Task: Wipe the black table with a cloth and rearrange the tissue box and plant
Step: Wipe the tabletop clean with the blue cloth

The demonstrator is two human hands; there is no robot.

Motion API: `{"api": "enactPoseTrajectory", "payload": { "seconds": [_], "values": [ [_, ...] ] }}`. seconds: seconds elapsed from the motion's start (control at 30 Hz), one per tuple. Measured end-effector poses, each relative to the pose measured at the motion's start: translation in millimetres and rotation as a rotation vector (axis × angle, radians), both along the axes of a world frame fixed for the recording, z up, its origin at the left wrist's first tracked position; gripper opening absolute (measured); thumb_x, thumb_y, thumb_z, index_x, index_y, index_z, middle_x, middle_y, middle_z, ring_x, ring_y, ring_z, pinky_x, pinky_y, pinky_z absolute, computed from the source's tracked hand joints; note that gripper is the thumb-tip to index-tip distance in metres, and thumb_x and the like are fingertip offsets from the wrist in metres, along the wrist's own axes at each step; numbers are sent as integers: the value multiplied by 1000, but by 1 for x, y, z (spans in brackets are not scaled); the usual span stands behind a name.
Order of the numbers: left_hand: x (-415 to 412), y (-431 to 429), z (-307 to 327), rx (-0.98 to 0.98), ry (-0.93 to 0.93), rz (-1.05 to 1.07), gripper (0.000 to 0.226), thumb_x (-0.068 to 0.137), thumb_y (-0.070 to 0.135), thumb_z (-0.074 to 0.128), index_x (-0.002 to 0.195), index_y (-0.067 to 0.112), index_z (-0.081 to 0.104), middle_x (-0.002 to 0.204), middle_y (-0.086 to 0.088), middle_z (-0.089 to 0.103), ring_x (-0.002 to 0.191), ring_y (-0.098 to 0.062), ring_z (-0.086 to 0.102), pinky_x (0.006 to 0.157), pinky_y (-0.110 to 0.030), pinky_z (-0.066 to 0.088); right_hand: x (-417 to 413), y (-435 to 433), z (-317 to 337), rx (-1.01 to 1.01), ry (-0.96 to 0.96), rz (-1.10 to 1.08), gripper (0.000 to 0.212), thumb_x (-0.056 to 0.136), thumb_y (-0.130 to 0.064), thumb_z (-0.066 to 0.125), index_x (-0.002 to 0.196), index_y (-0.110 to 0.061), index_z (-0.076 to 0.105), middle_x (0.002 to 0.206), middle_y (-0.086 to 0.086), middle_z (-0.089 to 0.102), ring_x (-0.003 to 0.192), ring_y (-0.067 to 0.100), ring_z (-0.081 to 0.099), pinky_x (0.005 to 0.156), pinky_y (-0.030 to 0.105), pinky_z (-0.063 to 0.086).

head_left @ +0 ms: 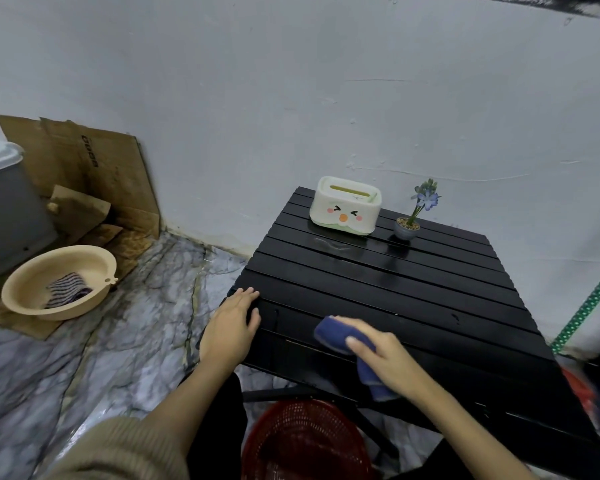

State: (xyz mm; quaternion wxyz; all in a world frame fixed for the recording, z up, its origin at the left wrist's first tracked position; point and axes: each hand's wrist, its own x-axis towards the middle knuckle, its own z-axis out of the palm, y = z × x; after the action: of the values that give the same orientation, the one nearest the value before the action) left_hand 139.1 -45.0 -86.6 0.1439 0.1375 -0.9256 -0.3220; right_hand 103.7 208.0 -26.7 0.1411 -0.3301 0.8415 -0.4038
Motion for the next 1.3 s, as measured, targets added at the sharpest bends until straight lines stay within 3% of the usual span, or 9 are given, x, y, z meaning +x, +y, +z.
{"api": "enactPoseTrajectory", "payload": {
  "seconds": [0.1,0.17,0.27,0.57,0.7,0.83,1.0,1.1,1.3],
  "values": [
    [-1,0,0,-6,-2,2,39,93,22,41,131,19,45,143,1,45,138,-11,30,112,-32,29,-25,16,-13,61,71,-198,33,94,-27,44,126,-30,47,131,-15,52,122,6,49,89,1,32],
    [-1,0,-1,-5,-4,5,39,93,23,41,131,19,45,144,2,44,138,-11,30,113,-32,28,-36,16,-27,137,109,-347,37,94,-24,43,131,-20,45,139,0,48,127,17,45,96,16,35],
    [-1,1,-2,-6,-9,5,39,93,23,41,132,20,44,144,2,44,138,-11,29,113,-32,28,-40,-11,-40,218,183,-434,40,95,-23,42,135,-17,40,146,4,40,135,19,36,107,32,33],
    [-1,-1,0,1,-1,-9,40,92,20,42,132,17,45,143,-2,46,138,-14,32,111,-33,31,-15,-130,-35,243,208,-271,42,95,-22,40,136,-16,36,148,5,36,135,21,33,107,36,34],
    [0,-3,-1,9,-5,-19,39,92,20,43,131,18,45,143,-2,46,138,-14,32,111,-35,32,16,-95,-31,209,209,-202,41,95,-23,40,136,-20,37,148,-1,36,136,13,32,108,25,29],
    [2,-3,-1,3,1,-25,39,93,20,42,131,18,45,143,-1,45,138,-14,31,112,-35,31,28,-3,-38,197,215,-359,41,94,-21,46,134,-22,41,145,-6,39,134,8,33,104,13,22],
    [1,0,-1,-23,-9,-23,39,93,22,41,132,19,44,144,0,44,138,-13,30,112,-38,34,2,113,-35,218,175,-825,36,90,-11,52,126,-6,50,132,18,55,118,36,53,92,40,44],
    [0,0,-1,-25,-19,-22,39,93,22,41,132,19,44,144,0,44,139,-14,30,112,-38,33,-27,125,-33,245,151,-982,35,91,-13,49,125,-5,50,125,27,57,109,45,56,85,45,46],
    [2,1,3,9,0,-24,39,93,20,42,132,16,45,144,-3,44,138,-15,30,112,-38,32,-60,28,-33,254,188,-737,37,93,-17,45,130,-10,45,135,16,51,117,34,52,92,40,43]
  ]
}}
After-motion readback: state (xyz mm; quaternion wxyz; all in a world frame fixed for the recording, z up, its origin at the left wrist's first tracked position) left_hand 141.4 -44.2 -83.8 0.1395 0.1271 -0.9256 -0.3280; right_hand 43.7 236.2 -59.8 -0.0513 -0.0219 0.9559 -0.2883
